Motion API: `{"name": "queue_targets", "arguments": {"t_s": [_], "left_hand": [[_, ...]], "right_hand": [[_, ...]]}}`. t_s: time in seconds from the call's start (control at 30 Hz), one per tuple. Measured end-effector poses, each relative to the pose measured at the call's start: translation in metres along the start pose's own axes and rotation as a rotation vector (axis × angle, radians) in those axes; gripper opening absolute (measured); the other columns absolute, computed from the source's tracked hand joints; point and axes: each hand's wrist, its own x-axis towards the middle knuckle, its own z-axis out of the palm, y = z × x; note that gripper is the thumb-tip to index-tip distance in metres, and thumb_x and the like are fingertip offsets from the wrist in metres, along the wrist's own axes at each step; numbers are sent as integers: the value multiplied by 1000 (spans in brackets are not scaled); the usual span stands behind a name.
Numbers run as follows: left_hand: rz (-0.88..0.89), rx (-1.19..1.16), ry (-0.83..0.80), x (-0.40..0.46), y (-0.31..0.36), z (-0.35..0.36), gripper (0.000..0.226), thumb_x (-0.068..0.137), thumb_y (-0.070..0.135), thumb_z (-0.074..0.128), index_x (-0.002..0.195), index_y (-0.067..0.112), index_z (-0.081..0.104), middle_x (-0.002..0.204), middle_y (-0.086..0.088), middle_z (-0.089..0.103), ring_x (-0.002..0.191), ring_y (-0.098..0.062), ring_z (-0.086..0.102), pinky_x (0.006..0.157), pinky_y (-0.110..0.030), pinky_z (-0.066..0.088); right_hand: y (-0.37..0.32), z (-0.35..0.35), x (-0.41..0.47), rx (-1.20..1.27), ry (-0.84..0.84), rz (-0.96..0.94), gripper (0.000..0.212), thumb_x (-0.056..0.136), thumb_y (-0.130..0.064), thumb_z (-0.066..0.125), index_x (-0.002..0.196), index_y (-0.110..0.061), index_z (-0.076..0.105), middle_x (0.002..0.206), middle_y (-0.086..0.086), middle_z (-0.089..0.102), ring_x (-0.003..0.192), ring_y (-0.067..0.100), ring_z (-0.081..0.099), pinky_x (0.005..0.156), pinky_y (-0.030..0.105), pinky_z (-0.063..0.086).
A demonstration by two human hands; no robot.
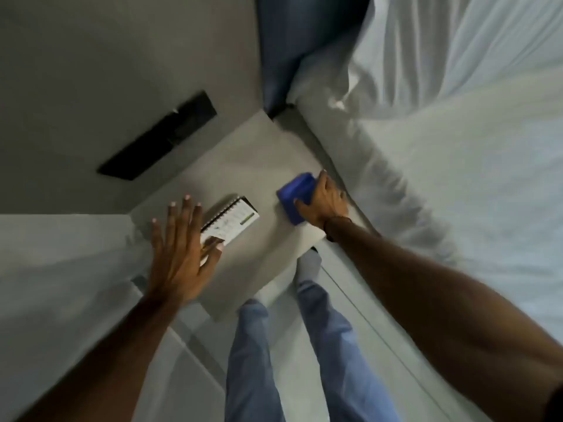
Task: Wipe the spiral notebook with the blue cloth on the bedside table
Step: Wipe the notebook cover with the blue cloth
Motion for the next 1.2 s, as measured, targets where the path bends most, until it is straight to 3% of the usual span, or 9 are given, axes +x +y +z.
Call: {"name": "queue_targets", "arguments": {"t_s": [0.1,0.2,0.37,0.5,0.6,0.77,0.87,1.03,1.2], "left_hand": [[72,55,-24,-3,-11,23,83,93,47,46,160,7,19,169,-19,16,154,-43,18,121,-65,14],[101,45,-74,-10,-14,28,85,94,42,49,161,5,11,170,-20,10,156,-41,13,123,-63,12],[177,101,-74,-1,-33,18,88,98,39,53,162,6,3,171,-18,5,158,-36,6,125,-61,10],[217,210,-152,-2,-55,6,96,95,40,58,162,5,-2,171,-18,2,158,-36,3,125,-61,10],[257,260,-192,-1,-68,7,94,96,38,59,162,5,1,170,-20,4,158,-38,5,124,-62,11],[353,276,-199,5,-76,15,92,96,35,60,161,5,3,170,-22,9,157,-38,9,124,-63,13],[385,294,-166,8,-79,14,92,97,41,58,162,6,3,170,-19,8,158,-36,8,125,-61,11],[425,235,-101,37,-73,12,88,101,49,49,162,11,-2,171,-15,6,159,-31,4,127,-57,4],[398,90,-154,38,-72,20,85,101,39,50,161,9,-3,171,-14,7,159,-31,4,126,-59,9]], "right_hand": [[5,31,18,15,39,47,99,82,-44,67,150,1,11,151,22,33,137,40,36,108,47,37],[4,46,24,20,123,73,82,76,-36,74,139,-1,34,135,22,43,123,41,43,93,45,47],[10,52,11,460,28,340,54,77,-23,72,123,-6,50,127,15,56,109,30,58,84,34,51],[-9,87,-47,884,24,567,54,77,-30,69,123,-8,52,123,12,58,93,24,54,72,30,45],[-40,117,-83,1157,-2,690,56,66,-30,76,114,-10,56,115,10,64,97,27,62,77,35,56],[-90,146,-103,1481,-57,739,47,66,-28,85,95,-22,48,91,0,61,81,17,63,63,28,56],[-109,152,-104,1539,-60,692,46,69,-22,83,99,-20,48,97,1,60,86,18,64,68,29,58],[-115,151,-103,1621,-58,653,32,71,-23,81,80,-23,50,89,1,64,86,20,66,81,38,60],[-122,143,-94,1709,-105,658,38,68,-21,85,87,-20,52,107,10,69,96,27,70,84,45,61]]}}
